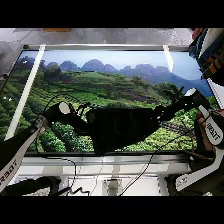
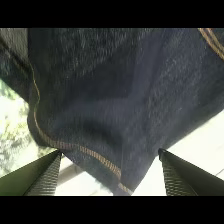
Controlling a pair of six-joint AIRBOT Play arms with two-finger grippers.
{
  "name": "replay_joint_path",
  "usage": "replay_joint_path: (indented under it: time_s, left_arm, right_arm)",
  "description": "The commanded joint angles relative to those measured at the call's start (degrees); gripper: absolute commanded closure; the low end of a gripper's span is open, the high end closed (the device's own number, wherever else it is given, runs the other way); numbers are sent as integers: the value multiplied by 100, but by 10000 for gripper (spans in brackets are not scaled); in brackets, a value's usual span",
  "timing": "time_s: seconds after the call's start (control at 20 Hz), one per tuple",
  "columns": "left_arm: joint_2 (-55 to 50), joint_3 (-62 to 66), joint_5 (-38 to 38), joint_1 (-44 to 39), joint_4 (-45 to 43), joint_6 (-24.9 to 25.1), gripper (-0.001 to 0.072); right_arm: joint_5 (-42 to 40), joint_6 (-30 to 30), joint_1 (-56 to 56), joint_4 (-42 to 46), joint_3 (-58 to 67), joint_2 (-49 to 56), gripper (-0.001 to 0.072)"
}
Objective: Fold the clothes and pants, and hang the long-sleeved shirts on hangers.
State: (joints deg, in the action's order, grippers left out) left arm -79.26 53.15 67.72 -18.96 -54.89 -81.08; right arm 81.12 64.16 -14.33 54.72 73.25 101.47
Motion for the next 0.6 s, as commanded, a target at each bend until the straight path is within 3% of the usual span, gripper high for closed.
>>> replay_joint_path:
  time_s: [0.0, 0.1, 0.25, 0.55]
  left_arm:
    - [-4, -2, -466, 2, -2, 15, 12]
    - [-7, -4, -739, 2, -46, 52, 13]
    - [-9, -4, -1051, 2, -514, 48, 23]
    - [-9, -4, -1010, 2, -981, 48, 23]
  right_arm:
    - [273, -319, -4, -1410, 2, 483, 44]
    - [588, -634, 190, -1932, -4, 649, 44]
    - [750, -988, 542, -2041, 2, 645, 44]
    - [1462, -1023, 313, -1996, 223, 640, 41]
